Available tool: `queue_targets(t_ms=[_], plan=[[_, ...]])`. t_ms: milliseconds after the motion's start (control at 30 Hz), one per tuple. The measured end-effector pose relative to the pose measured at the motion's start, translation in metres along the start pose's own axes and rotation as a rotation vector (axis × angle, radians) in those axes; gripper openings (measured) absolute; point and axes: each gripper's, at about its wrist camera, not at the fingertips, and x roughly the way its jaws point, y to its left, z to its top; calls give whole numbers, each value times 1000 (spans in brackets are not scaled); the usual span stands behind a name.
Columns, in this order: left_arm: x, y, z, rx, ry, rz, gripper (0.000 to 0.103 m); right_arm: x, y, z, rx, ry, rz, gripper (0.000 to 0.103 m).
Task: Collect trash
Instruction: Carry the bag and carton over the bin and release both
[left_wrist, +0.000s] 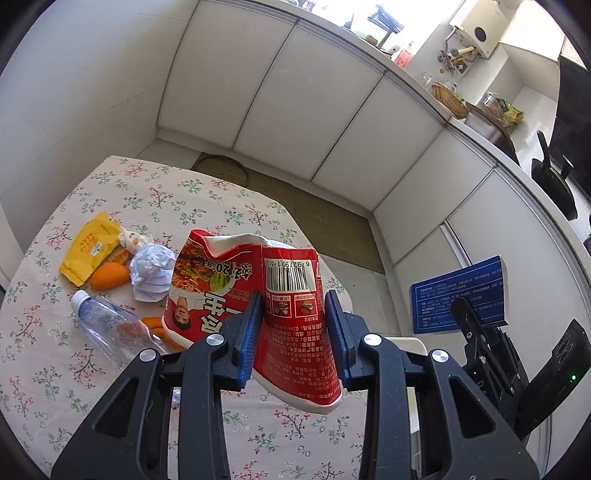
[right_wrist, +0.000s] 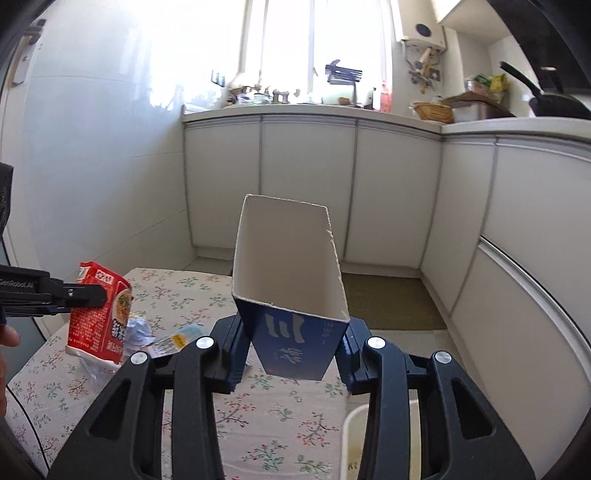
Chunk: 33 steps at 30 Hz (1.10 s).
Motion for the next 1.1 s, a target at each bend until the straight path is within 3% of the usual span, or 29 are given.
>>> queue_targets(t_ms=[233,500,567,667,867,1100], plan=[[24,-31,-13,48,32,-31,33,2,-63,-25,131,113,-205,40],[51,-74,-31,111,73,-80,33,-2,-101,-52,168,229,-319,47],[57,-86,-36,127,80,-93,33,-7,-111,-56,178,223,-339,62],[68,-106,-43,155,90,-110,33,-16,-126,-57,192,194,-379,73],[90,-134,-58,183,126,-146,33,-32,-151,-59,222,149,-474,86],[118,-171,-84,232,188,-205,33,-41,-178,-65,236,145,-556,88]])
